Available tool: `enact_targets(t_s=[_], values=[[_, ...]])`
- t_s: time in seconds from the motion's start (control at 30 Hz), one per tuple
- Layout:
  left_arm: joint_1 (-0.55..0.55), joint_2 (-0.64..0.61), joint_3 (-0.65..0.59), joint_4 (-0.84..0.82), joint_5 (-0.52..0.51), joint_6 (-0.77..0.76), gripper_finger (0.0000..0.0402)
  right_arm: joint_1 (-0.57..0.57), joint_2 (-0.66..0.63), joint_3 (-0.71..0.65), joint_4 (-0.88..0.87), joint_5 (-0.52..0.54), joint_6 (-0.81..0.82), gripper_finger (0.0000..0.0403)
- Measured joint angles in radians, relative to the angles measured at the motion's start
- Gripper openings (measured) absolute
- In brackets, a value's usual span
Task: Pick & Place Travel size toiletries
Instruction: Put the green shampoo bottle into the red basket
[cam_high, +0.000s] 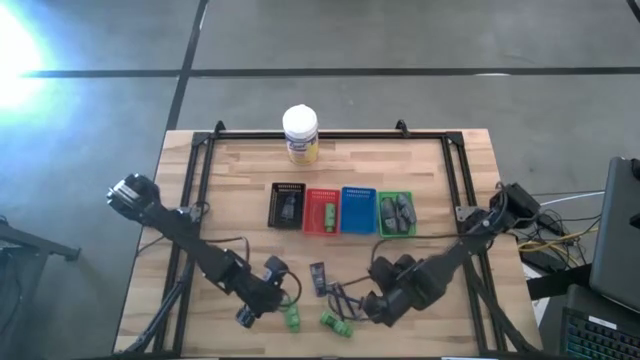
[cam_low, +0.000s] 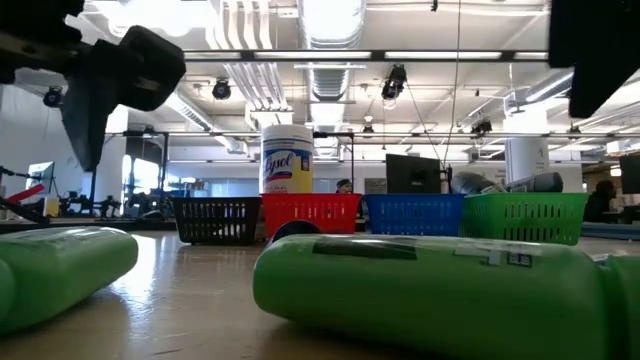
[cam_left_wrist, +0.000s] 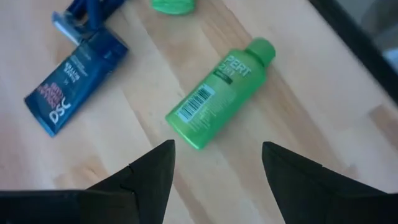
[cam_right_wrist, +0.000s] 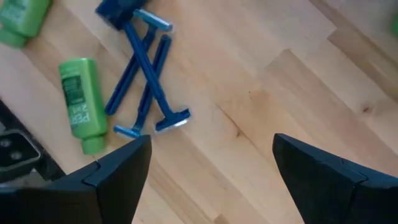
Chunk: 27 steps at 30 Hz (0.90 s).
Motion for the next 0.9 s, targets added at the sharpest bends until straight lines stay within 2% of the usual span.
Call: enact_targets(t_s=[0.23,0.37,0.67,0.9], values=[[0.004,0.033,0.0,0.002,0.01,0.332,0.0245,-0.03,-0.004,0.0,0.015,-0.057,-0.003,0.0343],[0.024,0.067,0.0,0.031,0.096,0.495,0.0245,-0.033,-0.005,0.0,0.016,-0.057,-0.004,0.0348],[0.083,0.115,0.047,0.052,0.131,0.516,0.0245,-0.032,-0.005,-0.003,0.016,-0.056,-0.004,0.034],[0.105,0.184,0.109,0.044,0.234,0.592,0.0245,-0.023,-0.005,-0.003,0.017,-0.056,0.005,0.0316]])
